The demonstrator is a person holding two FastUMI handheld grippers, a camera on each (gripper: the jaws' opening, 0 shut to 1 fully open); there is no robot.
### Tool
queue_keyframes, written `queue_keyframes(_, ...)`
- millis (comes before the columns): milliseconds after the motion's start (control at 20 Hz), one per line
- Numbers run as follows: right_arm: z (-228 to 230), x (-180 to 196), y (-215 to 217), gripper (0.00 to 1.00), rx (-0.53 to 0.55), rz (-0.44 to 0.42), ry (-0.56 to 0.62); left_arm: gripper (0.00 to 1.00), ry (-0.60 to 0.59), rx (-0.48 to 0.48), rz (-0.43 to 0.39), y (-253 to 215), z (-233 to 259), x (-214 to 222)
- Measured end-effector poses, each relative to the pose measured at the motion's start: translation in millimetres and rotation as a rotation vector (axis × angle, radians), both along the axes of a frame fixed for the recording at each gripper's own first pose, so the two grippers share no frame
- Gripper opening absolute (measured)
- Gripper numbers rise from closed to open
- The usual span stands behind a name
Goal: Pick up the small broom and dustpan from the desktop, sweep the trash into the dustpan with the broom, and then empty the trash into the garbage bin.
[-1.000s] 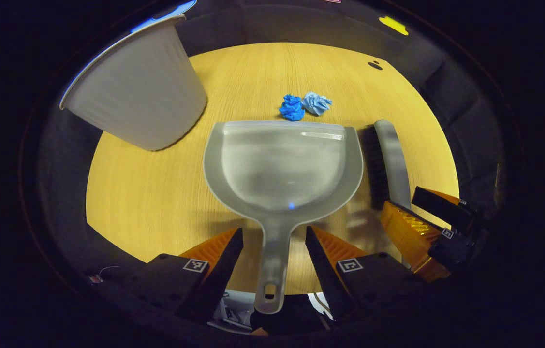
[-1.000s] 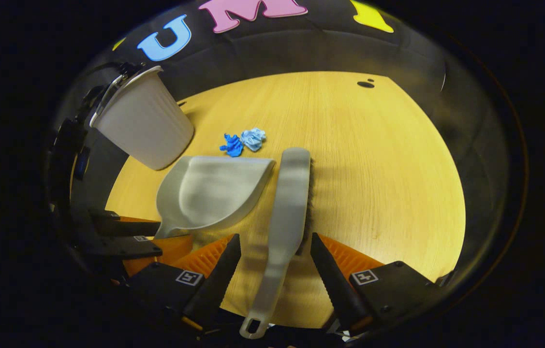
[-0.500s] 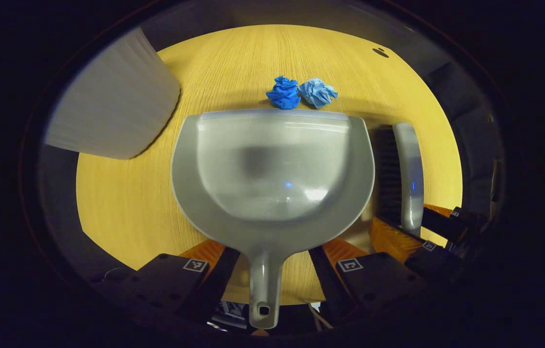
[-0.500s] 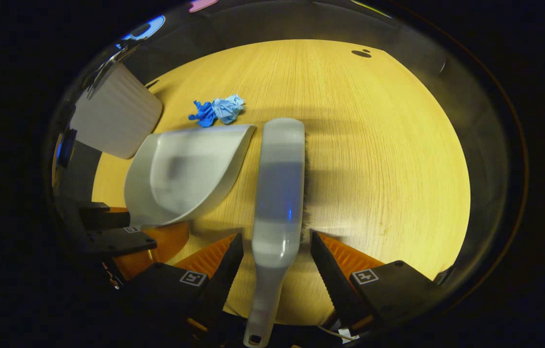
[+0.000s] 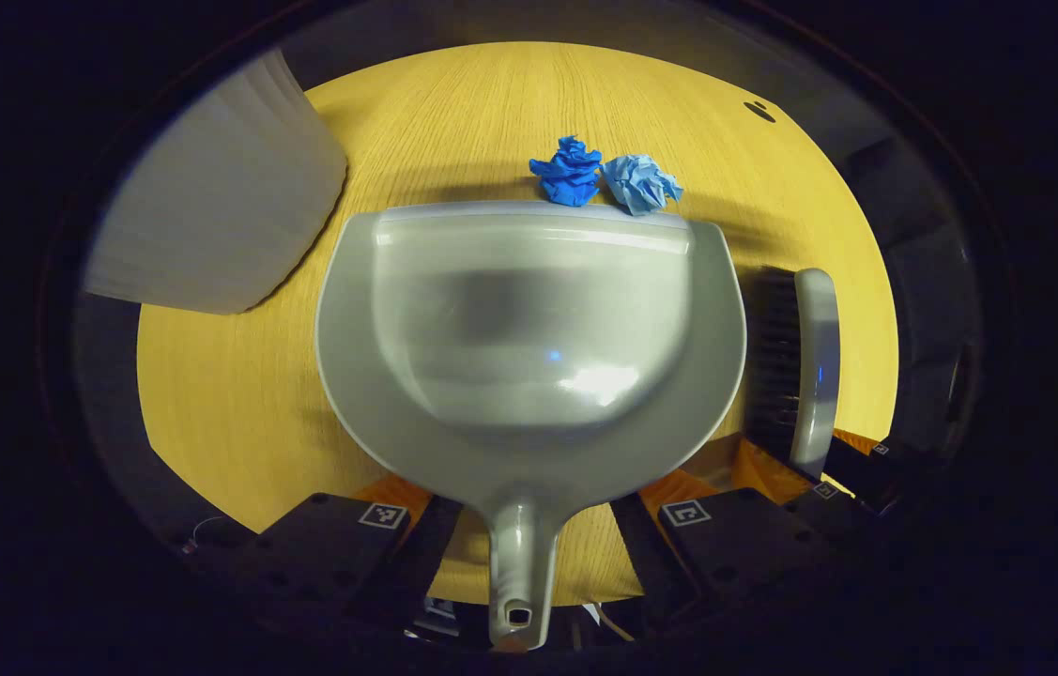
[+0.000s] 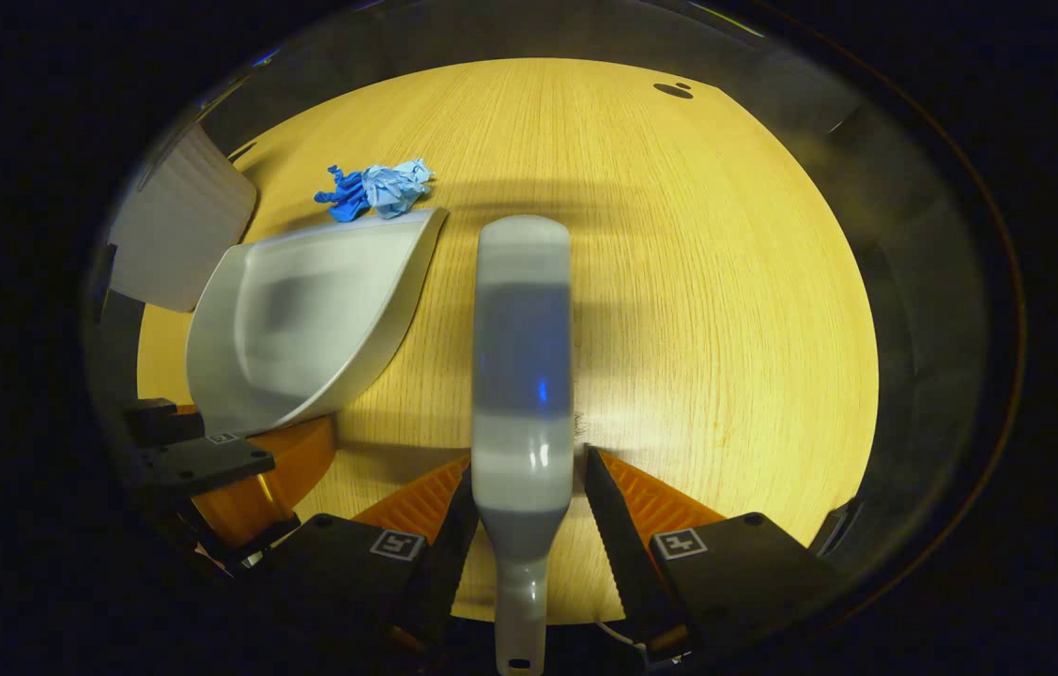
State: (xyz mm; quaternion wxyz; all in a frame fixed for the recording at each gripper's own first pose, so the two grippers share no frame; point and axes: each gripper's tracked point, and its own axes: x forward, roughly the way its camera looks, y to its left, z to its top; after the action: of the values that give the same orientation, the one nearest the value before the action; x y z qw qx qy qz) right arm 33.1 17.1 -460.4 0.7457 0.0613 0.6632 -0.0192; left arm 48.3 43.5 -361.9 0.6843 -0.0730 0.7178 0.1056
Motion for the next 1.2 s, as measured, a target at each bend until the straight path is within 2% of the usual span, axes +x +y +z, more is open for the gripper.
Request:
queue_keyframes(50,-1.6,0.1,-0.2,0.74,-0.002,-0.004,-0.007,0.80,-0.008,0.002,0.010,0.3,-1.1,1.5)
queue_keyframes(200,-2.7,1.4,-1.3,0.74,-0.010,-0.019,-0.033,0.77,-0.014,0.003,-0.003,1.6,-2.3,0.2)
queue_keyframes(250,-1.5,0.8,-1.0,0.67,-0.012,-0.015,-0.032,0.77,-0.011,0.001,-0.009,1.4,-1.0,0.6)
queue_keyframes(300,-1.6,0.2,-0.8,0.81,-0.012,-0.008,-0.026,0.77,-0.007,-0.001,-0.014,1.7,-1.0,0.0)
queue_keyframes(350,-2.2,0.3,-0.6,0.67,-0.008,-0.001,-0.020,0.77,-0.003,-0.001,-0.015,1.5,-1.3,0.0)
queue_keyframes(450,-2.1,0.6,0.0,0.60,-0.009,-0.012,-0.019,0.77,-0.009,-0.001,-0.017,1.9,-1.5,0.2)
queue_keyframes(500,-0.4,-0.7,0.0,0.59,-0.007,-0.003,-0.019,0.77,-0.015,0.001,-0.021,1.5,-1.8,-0.6)
queue_keyframes(550,-1.5,0.3,0.7,0.48,-0.008,0.000,-0.026,0.77,-0.027,0.004,-0.018,1.8,-2.6,0.4)
queue_keyframes(650,-0.4,-0.2,0.2,0.47,-0.002,0.027,-0.022,0.75,-0.054,0.015,0.003,1.7,-5.2,1.1)
queue_keyframes(700,-0.3,-0.6,0.8,0.41,-0.001,0.036,-0.012,0.74,-0.059,0.017,0.005,2.1,-3.9,-2.1)
queue_keyframes(750,-0.9,-1.7,0.7,0.41,-0.001,0.054,-0.004,0.65,-0.058,0.015,0.000,3.6,-2.1,-3.3)
queue_keyframes(800,3.0,-7.6,2.2,0.48,0.005,0.071,0.000,0.54,-0.064,0.014,0.001,4.6,-0.4,-6.1)
queue_keyframes(850,-3.2,-7.2,0.7,0.41,0.008,0.091,-0.017,0.38,-0.066,0.009,-0.001,-0.2,-0.2,-10.1)
queue_keyframes(900,-3.2,-6.8,0.2,0.35,0.009,0.120,-0.042,0.31,-0.073,0.004,-0.023,-1.5,2.8,-11.9)
queue_keyframes(950,-4.5,-6.6,0.7,0.35,0.015,0.154,-0.065,0.30,-0.075,0.002,-0.055,-0.4,3.3,-12.3)
queue_keyframes(1000,-0.2,-6.7,0.7,0.29,0.019,0.180,-0.099,0.30,-0.076,0.001,-0.096,1.0,-1.0,-9.7)
queue_keyframes(1050,-1.5,-8.4,-0.2,0.29,0.027,0.203,-0.117,0.31,-0.078,0.005,-0.131,1.9,-4.4,-7.6)
queue_keyframes(1200,-1.4,-6.1,-1.1,0.29,0.058,0.241,-0.157,0.28,-0.099,-0.006,-0.154,2.0,-7.6,-8.7)
